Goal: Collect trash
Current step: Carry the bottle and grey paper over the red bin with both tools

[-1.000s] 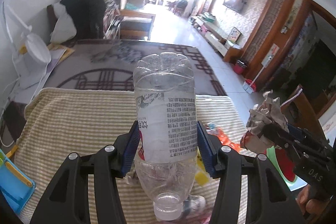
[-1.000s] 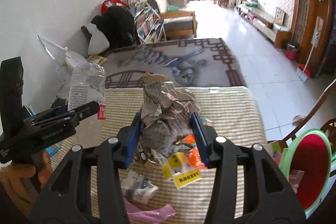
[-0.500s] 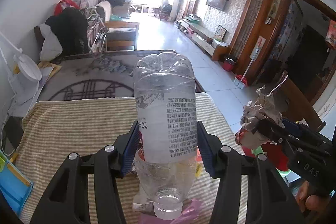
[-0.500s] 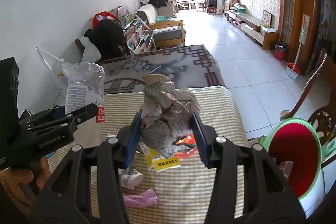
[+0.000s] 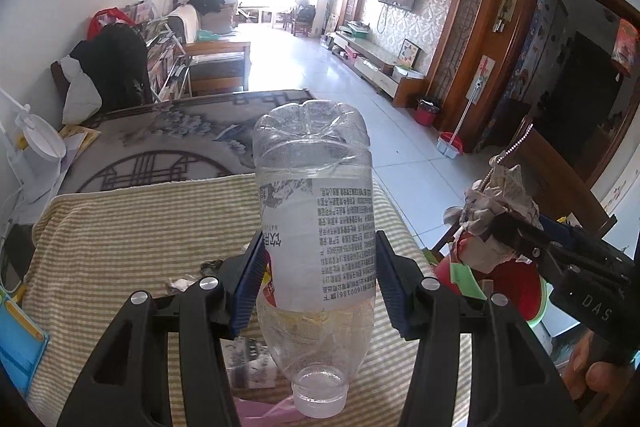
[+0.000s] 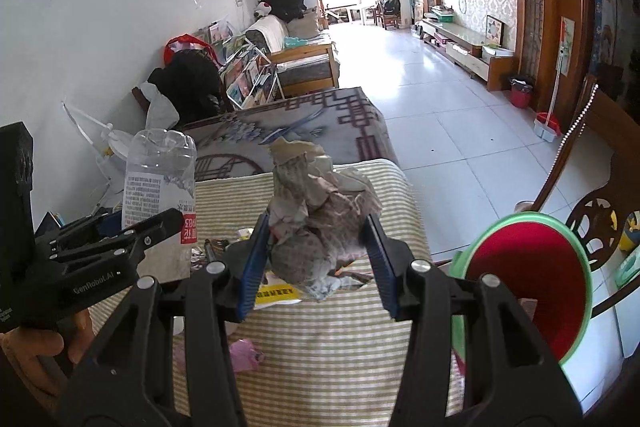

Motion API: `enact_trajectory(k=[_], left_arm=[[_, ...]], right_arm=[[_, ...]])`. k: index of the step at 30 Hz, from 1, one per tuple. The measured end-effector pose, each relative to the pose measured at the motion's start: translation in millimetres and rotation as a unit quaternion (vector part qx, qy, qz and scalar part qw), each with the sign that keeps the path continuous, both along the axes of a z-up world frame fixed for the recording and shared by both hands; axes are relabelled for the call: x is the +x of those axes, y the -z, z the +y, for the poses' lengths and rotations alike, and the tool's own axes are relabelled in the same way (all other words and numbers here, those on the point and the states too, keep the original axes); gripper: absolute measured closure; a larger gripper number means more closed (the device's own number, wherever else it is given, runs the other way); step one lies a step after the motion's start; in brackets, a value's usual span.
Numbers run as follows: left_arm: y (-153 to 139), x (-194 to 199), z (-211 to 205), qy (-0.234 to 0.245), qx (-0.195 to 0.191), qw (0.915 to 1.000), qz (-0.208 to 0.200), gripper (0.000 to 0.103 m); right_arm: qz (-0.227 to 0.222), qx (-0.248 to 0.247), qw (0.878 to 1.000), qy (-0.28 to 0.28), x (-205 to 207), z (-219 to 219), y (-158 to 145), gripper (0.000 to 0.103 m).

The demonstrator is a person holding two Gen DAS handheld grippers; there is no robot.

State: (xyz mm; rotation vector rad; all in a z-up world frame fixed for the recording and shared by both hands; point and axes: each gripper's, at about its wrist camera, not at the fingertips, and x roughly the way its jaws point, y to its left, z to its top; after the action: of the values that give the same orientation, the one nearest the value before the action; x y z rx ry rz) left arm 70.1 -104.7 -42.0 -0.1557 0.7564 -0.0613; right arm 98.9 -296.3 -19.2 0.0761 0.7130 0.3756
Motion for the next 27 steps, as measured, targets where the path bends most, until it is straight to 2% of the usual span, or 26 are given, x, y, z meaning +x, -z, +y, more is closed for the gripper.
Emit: enact_trajectory(k=[15, 27], left_arm=[[-2.6, 6.5, -75.9, 0.011, 0.011, 0.9999, -0.001, 0.053], [-3.5, 23.7, -133.1, 0.037, 0.027, 0.9989, 0.005, 0.053]], right_arm=[[-0.001, 0.009, 1.000, 0.010, 6.5, -77.1, 1.1, 0.057], [0.009, 0.021, 0.999, 0.042, 18.1, -142.8, 10.5, 0.056]])
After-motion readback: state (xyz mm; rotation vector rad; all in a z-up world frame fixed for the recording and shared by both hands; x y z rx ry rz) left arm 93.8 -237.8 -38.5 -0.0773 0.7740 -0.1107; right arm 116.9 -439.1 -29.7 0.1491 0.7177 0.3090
